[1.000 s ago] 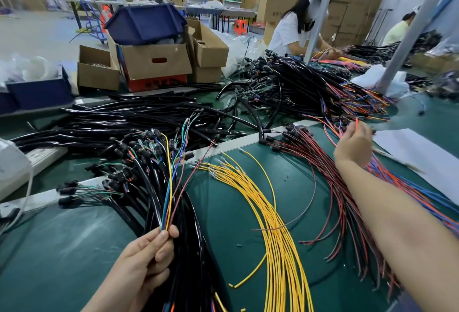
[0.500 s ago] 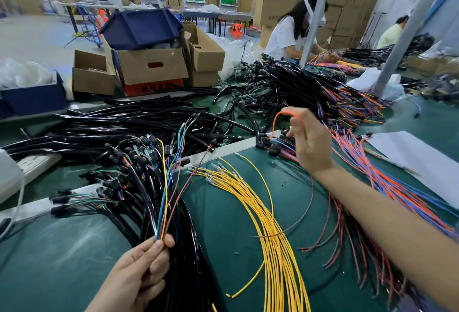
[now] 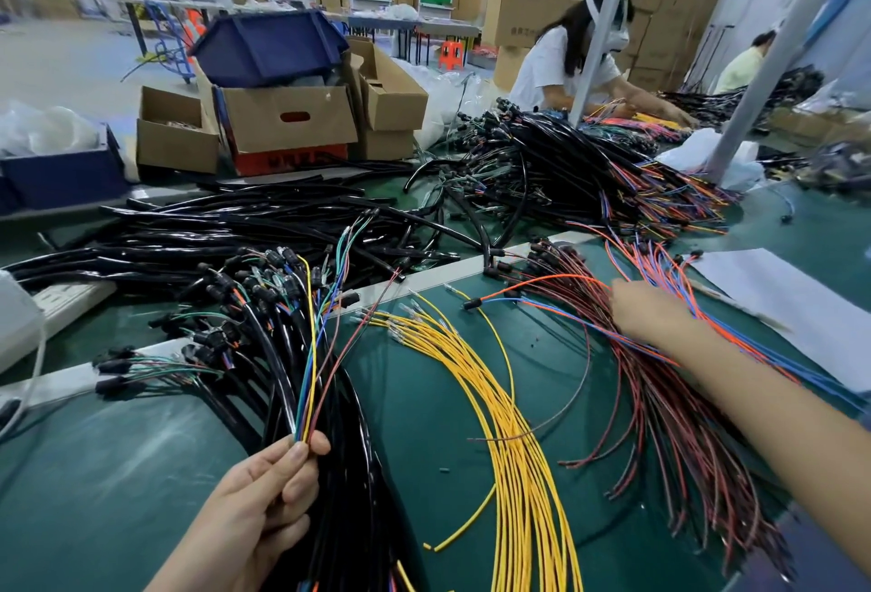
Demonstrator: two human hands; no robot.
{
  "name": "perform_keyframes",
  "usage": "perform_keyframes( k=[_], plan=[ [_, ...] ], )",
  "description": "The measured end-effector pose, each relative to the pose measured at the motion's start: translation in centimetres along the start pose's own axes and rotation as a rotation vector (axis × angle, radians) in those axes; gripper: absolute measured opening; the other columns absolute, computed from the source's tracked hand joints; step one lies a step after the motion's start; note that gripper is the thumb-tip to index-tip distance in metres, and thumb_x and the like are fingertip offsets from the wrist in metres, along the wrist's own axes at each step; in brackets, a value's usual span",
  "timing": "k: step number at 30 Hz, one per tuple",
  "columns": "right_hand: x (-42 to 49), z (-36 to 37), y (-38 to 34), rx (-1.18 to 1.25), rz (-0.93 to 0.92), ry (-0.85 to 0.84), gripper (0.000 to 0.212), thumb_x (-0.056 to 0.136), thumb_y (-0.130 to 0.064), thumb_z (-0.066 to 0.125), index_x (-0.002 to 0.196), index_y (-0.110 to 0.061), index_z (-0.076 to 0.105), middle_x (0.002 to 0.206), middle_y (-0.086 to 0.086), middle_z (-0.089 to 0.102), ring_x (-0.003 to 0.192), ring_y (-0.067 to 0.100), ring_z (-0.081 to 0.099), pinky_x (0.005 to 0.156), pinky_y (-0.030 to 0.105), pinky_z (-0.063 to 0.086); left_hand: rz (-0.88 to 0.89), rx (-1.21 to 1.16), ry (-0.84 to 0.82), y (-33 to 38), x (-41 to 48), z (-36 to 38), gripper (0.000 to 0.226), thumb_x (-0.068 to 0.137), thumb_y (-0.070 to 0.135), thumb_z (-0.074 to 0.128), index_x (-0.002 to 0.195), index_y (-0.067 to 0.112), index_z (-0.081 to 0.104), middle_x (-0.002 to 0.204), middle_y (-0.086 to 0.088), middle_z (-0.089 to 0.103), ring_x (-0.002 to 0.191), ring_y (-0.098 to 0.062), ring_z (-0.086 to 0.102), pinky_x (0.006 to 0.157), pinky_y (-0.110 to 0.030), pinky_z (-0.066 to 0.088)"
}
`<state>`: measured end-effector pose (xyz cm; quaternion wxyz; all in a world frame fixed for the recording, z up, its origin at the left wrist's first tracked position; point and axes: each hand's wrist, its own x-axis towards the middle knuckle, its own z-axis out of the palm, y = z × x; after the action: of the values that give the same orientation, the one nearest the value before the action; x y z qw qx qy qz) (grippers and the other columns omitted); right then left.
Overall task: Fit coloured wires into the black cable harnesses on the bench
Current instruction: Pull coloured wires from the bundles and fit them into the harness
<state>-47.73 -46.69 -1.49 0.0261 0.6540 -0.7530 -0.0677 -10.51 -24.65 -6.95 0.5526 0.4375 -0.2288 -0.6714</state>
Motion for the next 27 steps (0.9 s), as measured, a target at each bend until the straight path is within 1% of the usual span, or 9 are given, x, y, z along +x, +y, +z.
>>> perform_keyframes(
  k=[3,4,6,9,13,15,18,23,27],
  plan=[
    [-0.3,-0.4,-0.2,0.088,-0.050,-0.075,0.029,0.093,-0.022,0.050,0.117,-0.006,0.047,0.120,0.021,0.058,0.108,0.034,0.057,0.077,0.034,0.042,0.002,0.007,0.003,0.0,-0.1,0.1,0.025,0.078,0.016,0.049,0.092,-0.001,0.059,0.050,0.001,0.030,0.033,-0.001,0.020,0.035,-0.008,0.014],
    [-0.5,-0.5,-0.4,0.124,-0.086,-0.072,0.034,0.090,-0.027,0.057,0.118,-0.008,0.051,0.119,0.018,0.060,0.108,0.032,0.057,0.080,0.034,0.045,0.005,0.011,0.003,0.0,-0.1,0.1,0.025,0.078,0.016,0.049,0.093,-0.001,0.060,0.050,0.001,0.030,0.033,-0.001,0.020,0.035,-0.008,0.014],
    [-0.5,-0.3,-0.6,0.128,-0.137,-0.034,0.028,0.086,-0.032,0.064,0.107,-0.013,0.064,0.111,0.014,0.066,0.103,0.029,0.061,0.083,0.033,0.049,0.012,0.014,0.005,-0.1,-0.2,0.2,0.026,0.078,0.016,0.049,0.093,-0.002,0.060,0.049,0.001,0.031,0.032,-0.001,0.020,0.036,-0.007,0.014],
    [-0.7,0.1,-0.5,0.120,-0.182,-0.049,0.031,0.085,-0.045,0.065,0.084,-0.014,0.067,0.089,0.009,0.068,0.088,0.026,0.063,0.071,0.031,0.046,0.020,0.013,0.003,-0.1,-0.2,0.2,0.028,0.078,0.015,0.048,0.094,-0.004,0.060,0.049,0.000,0.031,0.032,-0.001,0.020,0.036,-0.008,0.013],
    [-1.4,0.4,-0.4,0.113,-0.353,0.075,0.032,0.088,-0.047,0.060,0.091,-0.015,0.061,0.087,0.003,0.056,0.092,0.027,0.057,0.076,0.036,0.045,0.021,0.015,0.001,-0.1,-0.1,0.0,0.027,0.078,0.016,0.049,0.092,-0.003,0.062,0.049,0.001,0.031,0.033,-0.001,0.021,0.035,-0.008,0.016],
    [-1.7,0.3,-0.5,0.195,-0.414,0.114,0.033,0.091,-0.047,0.054,0.094,-0.015,0.061,0.091,0.004,0.059,0.091,0.026,0.057,0.079,0.039,0.046,0.022,0.025,-0.004,-0.1,0.0,-0.1,0.026,0.078,0.017,0.050,0.091,-0.002,0.064,0.050,0.002,0.031,0.034,-0.001,0.021,0.035,-0.007,0.017],
    [-2.2,0.0,-0.6,0.120,-0.458,-0.024,0.045,0.086,-0.058,0.055,0.083,-0.013,0.061,0.080,0.004,0.062,0.078,0.024,0.057,0.071,0.039,0.048,0.020,0.024,-0.011,-0.2,0.0,-0.2,0.026,0.079,0.017,0.050,0.092,-0.001,0.064,0.051,0.002,0.032,0.034,-0.001,0.021,0.034,-0.007,0.017],
    [-2.2,-0.3,-0.8,0.021,-0.427,-0.174,0.019,0.087,-0.034,0.065,0.075,-0.020,0.059,0.081,0.004,0.065,0.080,0.022,0.059,0.071,0.032,0.047,0.023,0.013,-0.027,-0.2,0.1,-0.3,0.024,0.080,0.017,0.051,0.088,0.001,0.067,0.052,0.001,0.032,0.035,-0.002,0.021,0.034,-0.007,0.017],
    [-1.8,-5.3,-0.7,0.164,-0.368,-0.049,0.019,0.086,-0.021,0.068,0.069,-0.014,0.063,0.063,0.001,0.065,0.056,0.013,0.059,0.055,0.021,0.040,0.021,0.010,-0.037,-0.1,0.0,-0.4,0.022,0.081,0.017,0.052,0.086,0.003,0.068,0.053,0.001,0.032,0.036,-0.002,0.021,0.032,-0.008,0.018]
  ],
)
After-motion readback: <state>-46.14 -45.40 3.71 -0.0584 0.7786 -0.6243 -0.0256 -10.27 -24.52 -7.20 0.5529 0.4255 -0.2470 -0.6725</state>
